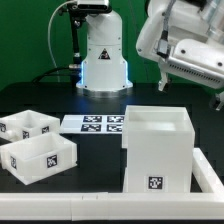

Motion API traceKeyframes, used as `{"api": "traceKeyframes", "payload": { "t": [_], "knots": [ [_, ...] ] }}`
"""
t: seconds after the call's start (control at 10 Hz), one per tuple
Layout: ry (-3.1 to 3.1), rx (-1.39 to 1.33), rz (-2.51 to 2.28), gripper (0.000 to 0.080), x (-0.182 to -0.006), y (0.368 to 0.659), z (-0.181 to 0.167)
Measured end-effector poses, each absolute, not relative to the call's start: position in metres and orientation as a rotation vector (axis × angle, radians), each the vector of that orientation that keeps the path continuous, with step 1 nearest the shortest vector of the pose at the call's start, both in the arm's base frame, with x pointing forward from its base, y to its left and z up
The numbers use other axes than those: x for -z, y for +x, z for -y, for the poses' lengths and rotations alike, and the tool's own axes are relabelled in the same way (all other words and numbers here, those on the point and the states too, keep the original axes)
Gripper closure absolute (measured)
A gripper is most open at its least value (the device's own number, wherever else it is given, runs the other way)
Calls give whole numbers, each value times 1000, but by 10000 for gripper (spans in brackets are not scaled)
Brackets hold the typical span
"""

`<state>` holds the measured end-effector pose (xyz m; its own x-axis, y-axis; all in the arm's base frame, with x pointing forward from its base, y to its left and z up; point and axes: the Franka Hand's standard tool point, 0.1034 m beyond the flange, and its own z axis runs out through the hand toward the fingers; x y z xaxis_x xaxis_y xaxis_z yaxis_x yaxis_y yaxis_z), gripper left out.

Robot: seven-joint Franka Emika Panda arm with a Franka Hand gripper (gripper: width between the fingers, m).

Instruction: Assemble drawer

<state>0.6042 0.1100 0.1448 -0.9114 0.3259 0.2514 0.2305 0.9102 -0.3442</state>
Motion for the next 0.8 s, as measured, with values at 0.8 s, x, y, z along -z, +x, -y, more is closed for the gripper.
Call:
{"api": "traceKeyframes", "payload": {
  "t": [0.8],
  "knots": [
    [-1523,-698,2414,151,-163,598,-73]
  ]
}}
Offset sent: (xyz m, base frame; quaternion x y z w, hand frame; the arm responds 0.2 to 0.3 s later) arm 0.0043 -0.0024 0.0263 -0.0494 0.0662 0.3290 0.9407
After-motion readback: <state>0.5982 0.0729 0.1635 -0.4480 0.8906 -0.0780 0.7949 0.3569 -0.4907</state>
